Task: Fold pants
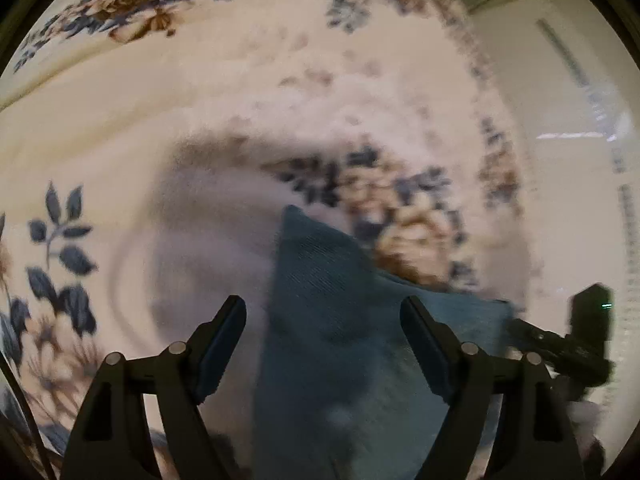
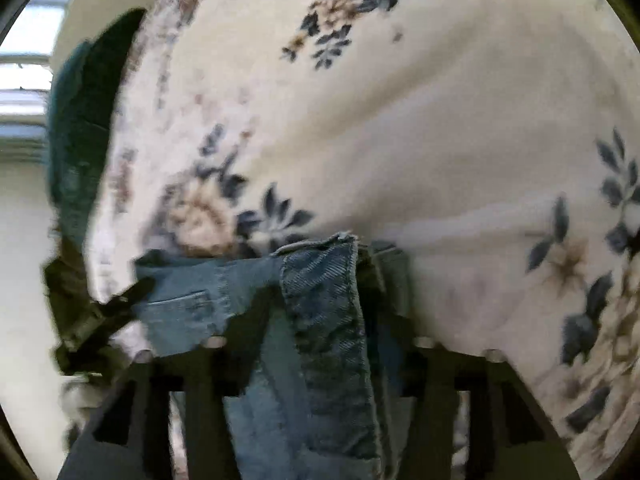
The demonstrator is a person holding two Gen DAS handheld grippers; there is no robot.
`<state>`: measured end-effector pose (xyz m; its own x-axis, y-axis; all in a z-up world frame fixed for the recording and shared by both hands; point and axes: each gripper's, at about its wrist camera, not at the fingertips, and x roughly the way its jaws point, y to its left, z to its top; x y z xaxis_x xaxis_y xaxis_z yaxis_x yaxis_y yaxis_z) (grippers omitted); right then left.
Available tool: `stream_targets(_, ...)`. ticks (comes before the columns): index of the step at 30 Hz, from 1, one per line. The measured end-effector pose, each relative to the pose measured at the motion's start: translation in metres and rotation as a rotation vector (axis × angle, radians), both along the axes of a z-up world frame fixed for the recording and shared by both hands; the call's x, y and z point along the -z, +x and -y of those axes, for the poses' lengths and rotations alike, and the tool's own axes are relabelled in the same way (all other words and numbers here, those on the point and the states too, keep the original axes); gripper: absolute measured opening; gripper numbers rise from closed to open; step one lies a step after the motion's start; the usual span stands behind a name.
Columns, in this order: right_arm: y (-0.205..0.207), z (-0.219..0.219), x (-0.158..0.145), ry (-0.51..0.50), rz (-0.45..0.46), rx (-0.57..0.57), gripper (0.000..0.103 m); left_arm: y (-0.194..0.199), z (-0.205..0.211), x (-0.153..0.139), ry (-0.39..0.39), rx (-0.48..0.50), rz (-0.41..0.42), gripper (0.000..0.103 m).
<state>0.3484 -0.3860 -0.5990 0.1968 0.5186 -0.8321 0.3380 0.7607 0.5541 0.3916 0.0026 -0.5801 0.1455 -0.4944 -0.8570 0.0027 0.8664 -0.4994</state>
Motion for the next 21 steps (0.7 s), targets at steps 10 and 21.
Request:
stream_targets(10,-0.068,0.021,0.046,0.210,-0.018,-0.017,0.088,-0.049,-0.026,0.033,-0.157,-0.004,-0.122,0.096)
stream_targets(21,-0.061,-0.029,0.062,0.365,0.016,-0.178,0.095,-0.055,0.002,0.040,-0.275,0.091,-0.161,0.096)
